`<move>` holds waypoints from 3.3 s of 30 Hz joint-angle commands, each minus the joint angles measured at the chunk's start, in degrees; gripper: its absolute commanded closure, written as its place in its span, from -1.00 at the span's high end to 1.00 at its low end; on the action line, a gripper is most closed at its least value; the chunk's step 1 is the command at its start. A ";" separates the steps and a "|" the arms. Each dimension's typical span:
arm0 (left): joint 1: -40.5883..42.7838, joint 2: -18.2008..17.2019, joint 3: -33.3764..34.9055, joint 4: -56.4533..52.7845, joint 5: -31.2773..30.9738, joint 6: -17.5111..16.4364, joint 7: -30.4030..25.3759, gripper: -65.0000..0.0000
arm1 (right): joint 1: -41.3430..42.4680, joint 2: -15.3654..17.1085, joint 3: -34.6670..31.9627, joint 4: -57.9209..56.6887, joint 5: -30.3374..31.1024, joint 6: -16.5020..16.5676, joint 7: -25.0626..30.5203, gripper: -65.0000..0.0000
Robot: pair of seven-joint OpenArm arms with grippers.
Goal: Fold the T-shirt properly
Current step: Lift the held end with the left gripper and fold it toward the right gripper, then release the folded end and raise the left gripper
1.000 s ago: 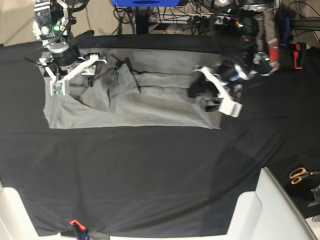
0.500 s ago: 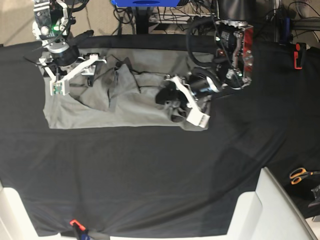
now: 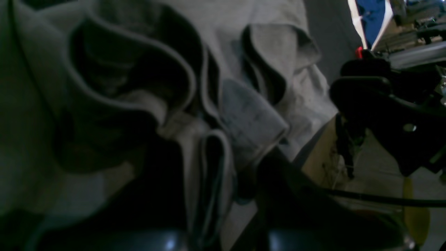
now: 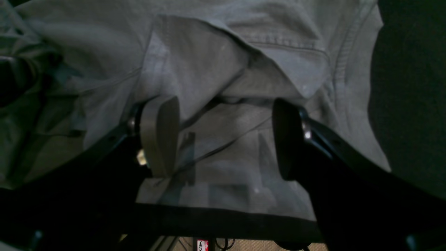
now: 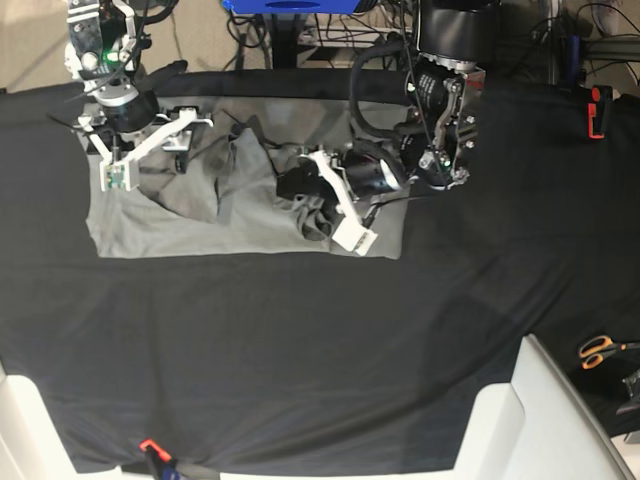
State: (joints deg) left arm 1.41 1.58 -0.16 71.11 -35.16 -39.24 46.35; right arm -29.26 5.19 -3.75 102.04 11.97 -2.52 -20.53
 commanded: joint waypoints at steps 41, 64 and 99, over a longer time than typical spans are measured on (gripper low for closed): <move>-6.55 4.00 9.35 1.11 -1.99 -0.76 -0.50 0.19 | 0.11 0.13 0.01 1.21 -0.05 0.11 1.41 0.21; -10.24 -16.13 0.56 7.53 -20.71 -0.76 -0.77 -0.84 | 0.99 3.12 -3.77 8.69 -0.05 -3.85 1.15 0.20; -2.51 -0.40 -2.43 0.32 4.26 -0.76 -0.85 -1.00 | -4.46 -0.05 10.21 8.86 0.30 -7.01 -1.58 -0.98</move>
State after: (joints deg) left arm -0.25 1.04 -2.52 70.65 -30.00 -39.44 46.22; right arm -33.39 4.86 6.28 109.91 12.56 -9.80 -23.33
